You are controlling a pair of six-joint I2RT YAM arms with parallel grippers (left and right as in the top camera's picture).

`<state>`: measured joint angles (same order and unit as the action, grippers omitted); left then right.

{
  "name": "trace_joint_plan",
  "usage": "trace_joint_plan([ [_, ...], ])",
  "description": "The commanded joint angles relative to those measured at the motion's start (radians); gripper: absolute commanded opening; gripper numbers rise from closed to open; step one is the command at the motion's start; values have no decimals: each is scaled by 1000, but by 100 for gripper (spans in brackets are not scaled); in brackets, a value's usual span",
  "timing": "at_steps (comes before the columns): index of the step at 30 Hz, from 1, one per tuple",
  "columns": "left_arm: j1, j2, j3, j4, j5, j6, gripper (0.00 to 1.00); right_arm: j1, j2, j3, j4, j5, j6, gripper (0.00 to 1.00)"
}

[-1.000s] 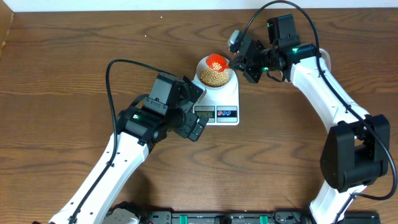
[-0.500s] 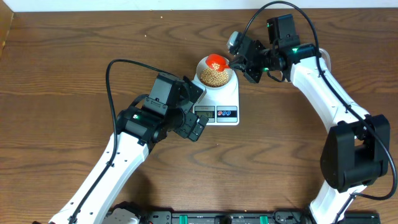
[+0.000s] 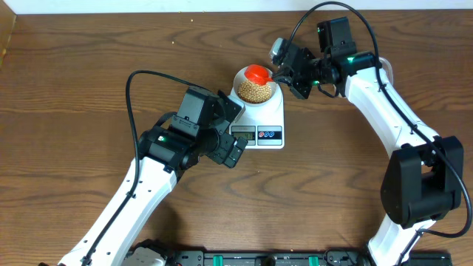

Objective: Scoop item into bowl and weigh 50g on scale
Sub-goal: 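Tip the scoop further to trickle more soybeans into the bowl, then carry the empty scoop back over the soybean tub with the right gripper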

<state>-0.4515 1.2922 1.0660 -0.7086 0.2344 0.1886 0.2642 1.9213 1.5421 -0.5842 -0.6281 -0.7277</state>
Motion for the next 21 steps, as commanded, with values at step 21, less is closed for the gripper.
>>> trace_joint_plan([
  [21,5,2,2,0,5,17,98,-11,-20,18,50,-6,122,1],
])
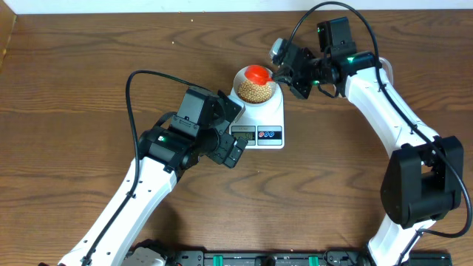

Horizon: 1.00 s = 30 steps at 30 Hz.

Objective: Scoop item into bowl and weigh 50g on scale
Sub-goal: 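Carry the empty scoop back over the soybean tub with the right gripper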

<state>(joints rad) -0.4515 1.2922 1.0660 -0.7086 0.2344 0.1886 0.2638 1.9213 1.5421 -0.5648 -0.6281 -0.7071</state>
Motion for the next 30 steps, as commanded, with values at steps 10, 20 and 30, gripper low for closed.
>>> trace_joint_plan([
  [10,5,2,2,0,5,17,98,-190,-108,23,70,-19,391,1],
  [20,5,2,2,0,5,17,98,-321,-143,23,53,-37,502,1],
  [30,5,2,2,0,5,17,98,-449,-143,23,48,-28,952,1],
])
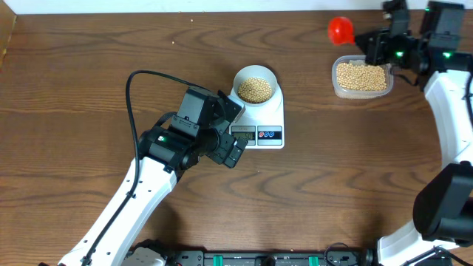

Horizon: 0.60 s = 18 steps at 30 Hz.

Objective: Scoop item into bowl and weigh 50g on scale
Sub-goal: 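Carry the empty scoop back over the soybean tub with the right gripper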

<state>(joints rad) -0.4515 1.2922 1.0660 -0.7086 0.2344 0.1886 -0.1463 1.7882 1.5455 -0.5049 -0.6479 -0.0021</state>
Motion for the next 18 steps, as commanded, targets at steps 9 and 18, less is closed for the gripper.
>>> trace_joint_plan([
  [9,5,2,2,0,5,17,98,-109,-10,12,-126,144,531,2],
  [18,5,2,2,0,5,17,98,-108,2,9,-177,199,533,2],
])
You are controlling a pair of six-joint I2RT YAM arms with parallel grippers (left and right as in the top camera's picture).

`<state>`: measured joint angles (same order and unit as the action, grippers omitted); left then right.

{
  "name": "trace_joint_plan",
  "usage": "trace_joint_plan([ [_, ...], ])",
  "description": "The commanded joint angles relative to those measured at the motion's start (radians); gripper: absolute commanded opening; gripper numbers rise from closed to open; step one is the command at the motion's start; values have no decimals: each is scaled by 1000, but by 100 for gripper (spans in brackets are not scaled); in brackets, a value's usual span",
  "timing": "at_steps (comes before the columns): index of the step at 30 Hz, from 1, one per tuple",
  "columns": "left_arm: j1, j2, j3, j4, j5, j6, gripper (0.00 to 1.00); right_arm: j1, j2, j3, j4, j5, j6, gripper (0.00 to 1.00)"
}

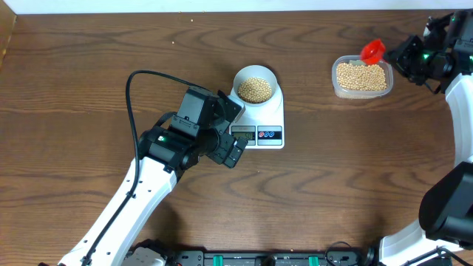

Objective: Scoop item into bowl and weigh 50g on scale
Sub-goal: 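Carry the empty scoop back over the soybean tub with the right gripper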

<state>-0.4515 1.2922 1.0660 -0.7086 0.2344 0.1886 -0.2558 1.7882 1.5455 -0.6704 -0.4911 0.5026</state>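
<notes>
A white bowl (256,86) filled with tan beans sits on the white scale (260,122) at mid-table. At the far right, a clear container (361,77) holds more beans. My right gripper (403,55) is shut on the handle of a red scoop (372,50), whose head tilts over the container's far right rim. My left gripper (235,153) rests low beside the scale's left front corner; its fingers are foreshortened and their state is unclear.
The left arm's black cable loops over the table left of the scale. A rail of fixtures runs along the table's front edge.
The right gripper has shifted right and slightly nearer, and the red scoop has gone from above-left of the container to tilted over its far right rim. The left arm is unchanged.
At first the right gripper held the red scoop over the bowl on the scale, and it stayed there. Later the scoop was away at the far right, beside the bean container. Now it tilts over that container's rim.
</notes>
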Motion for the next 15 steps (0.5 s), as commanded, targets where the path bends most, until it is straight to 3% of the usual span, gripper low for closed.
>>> trace_joint_plan([
  [1,5,2,2,0,5,17,98,2,7,8,-16,45,28,1],
  [14,5,2,2,0,5,17,98,1,126,5,-33,40,28,1],
  [15,5,2,2,0,5,17,98,1,126,4,-42,43,27,8],
])
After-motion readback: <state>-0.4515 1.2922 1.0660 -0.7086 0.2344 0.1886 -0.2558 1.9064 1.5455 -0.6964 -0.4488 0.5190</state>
